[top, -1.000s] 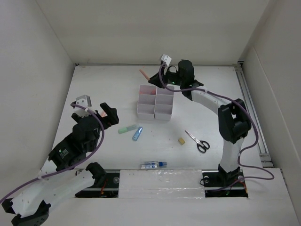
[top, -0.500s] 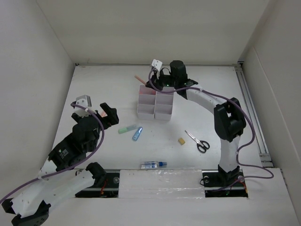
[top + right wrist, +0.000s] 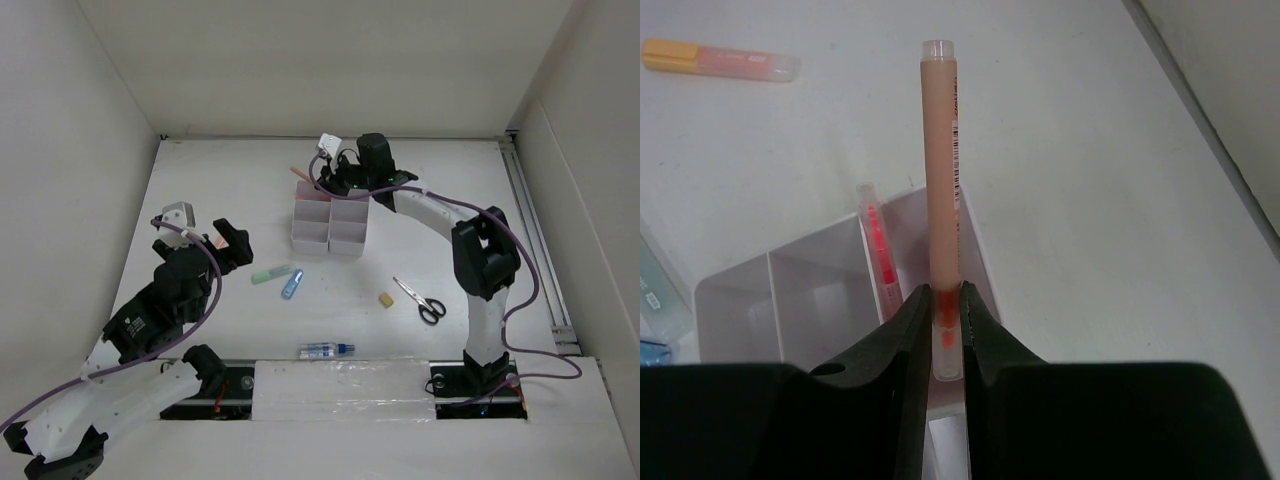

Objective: Sort the stationery into containers
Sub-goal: Place the pen in the storage box, then pick up the stationery from the center of the board.

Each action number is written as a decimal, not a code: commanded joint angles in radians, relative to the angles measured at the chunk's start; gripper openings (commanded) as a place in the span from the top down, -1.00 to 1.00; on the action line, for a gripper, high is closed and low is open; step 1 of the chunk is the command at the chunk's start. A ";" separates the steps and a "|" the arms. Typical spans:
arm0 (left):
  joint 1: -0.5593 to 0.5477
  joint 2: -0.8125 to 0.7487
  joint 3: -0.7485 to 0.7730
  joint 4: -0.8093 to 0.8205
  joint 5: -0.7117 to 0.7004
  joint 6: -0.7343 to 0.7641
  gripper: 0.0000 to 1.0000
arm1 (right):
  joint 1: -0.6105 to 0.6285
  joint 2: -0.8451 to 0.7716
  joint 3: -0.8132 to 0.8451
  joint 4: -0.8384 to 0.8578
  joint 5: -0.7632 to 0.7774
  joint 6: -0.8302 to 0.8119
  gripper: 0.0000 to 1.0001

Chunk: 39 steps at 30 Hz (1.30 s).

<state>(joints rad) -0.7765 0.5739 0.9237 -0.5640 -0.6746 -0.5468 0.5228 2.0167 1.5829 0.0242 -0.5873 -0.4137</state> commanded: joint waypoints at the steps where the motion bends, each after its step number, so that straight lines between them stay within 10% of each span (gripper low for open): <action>1: 0.005 -0.005 -0.011 0.042 0.000 0.013 -1.00 | 0.017 -0.004 0.034 0.000 0.027 -0.031 1.00; 27: 0.005 -0.023 -0.020 0.042 0.009 0.022 -1.00 | 0.065 -0.177 -0.052 -0.018 0.047 -0.031 -0.19; 31: 0.005 -0.023 -0.020 0.042 0.009 0.013 -1.00 | 0.112 -0.301 -0.112 0.000 0.095 -0.019 -0.54; 32: 0.005 -0.014 -0.020 0.042 -0.002 0.013 -1.00 | 0.135 -0.329 -0.141 0.014 0.137 -0.005 -1.00; 39: 0.005 0.081 0.000 -0.051 -0.095 -0.088 -1.00 | 0.223 -0.461 -0.251 0.026 0.251 0.127 -1.00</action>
<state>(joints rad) -0.7765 0.6060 0.9096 -0.5709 -0.7036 -0.5777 0.7166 1.5703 1.3853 0.0208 -0.4091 -0.3599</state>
